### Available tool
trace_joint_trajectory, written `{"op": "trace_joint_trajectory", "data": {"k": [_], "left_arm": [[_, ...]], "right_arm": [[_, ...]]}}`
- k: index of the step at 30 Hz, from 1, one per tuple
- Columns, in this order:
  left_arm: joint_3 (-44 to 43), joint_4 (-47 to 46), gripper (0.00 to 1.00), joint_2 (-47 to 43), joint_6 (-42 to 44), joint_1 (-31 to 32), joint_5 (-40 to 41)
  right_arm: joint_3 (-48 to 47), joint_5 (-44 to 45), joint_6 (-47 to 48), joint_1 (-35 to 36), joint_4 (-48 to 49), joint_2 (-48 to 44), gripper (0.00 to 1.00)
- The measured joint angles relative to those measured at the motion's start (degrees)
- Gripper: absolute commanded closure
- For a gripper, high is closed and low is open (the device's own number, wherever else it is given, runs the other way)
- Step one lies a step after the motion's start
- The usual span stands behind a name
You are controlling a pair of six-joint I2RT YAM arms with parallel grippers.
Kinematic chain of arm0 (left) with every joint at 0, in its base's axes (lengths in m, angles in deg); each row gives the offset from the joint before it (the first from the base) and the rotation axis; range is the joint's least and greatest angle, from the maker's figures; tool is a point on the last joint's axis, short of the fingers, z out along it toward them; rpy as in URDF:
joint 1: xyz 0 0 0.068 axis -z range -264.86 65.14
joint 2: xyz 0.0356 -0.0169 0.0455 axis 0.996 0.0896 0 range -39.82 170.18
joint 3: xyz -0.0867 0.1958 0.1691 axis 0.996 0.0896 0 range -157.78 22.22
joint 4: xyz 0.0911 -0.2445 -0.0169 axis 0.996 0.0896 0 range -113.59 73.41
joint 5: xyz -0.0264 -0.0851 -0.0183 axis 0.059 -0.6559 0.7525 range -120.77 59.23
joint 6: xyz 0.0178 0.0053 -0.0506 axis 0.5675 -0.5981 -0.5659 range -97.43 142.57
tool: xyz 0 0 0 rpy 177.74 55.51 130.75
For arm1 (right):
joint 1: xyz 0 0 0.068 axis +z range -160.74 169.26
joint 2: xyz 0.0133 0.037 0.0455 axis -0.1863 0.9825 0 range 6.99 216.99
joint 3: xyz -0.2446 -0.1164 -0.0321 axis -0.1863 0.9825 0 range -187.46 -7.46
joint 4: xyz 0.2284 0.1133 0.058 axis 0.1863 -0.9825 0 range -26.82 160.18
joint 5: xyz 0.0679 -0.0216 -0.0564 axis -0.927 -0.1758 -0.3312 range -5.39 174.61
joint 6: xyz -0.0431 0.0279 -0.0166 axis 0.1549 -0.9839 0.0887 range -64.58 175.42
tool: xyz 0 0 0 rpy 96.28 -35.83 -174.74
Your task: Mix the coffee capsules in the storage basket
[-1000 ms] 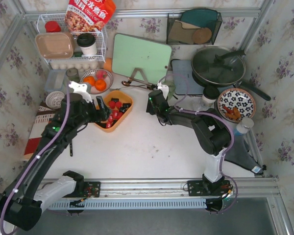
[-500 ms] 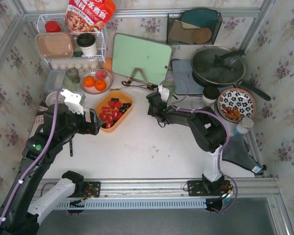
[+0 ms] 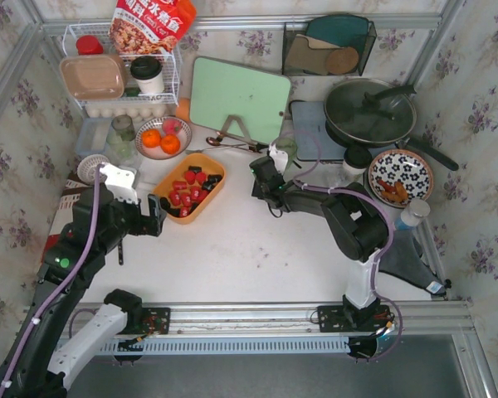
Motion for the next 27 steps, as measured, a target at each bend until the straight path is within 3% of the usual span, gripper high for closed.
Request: {"op": "trace_joint_trajectory", "data": {"k": [7, 18, 23, 27], "left_arm": [[0.3, -0.3, 0.08, -1.3, 0.0, -0.2, 1.3], [0.5, -0.4, 0.08, -1.7, 0.0, -1.1, 1.4], [0.6, -0.4, 0.08, -1.7, 0.0, -1.2, 1.4], [0.7, -0.4, 0.08, -1.7, 0.0, -1.3, 1.4]], "right_arm": [[-0.7, -0.7, 5.6, 2.4, -0.5, -3.7, 0.74], [-9.7, 0.9, 20.0, 17.0, 8.3, -5.1, 0.72], [-14.3, -3.3, 22.2, 18.9, 11.2, 0.1, 0.65], [-16.3, -7.3, 22.2, 19.2, 11.6, 3.7, 0.53]]}}
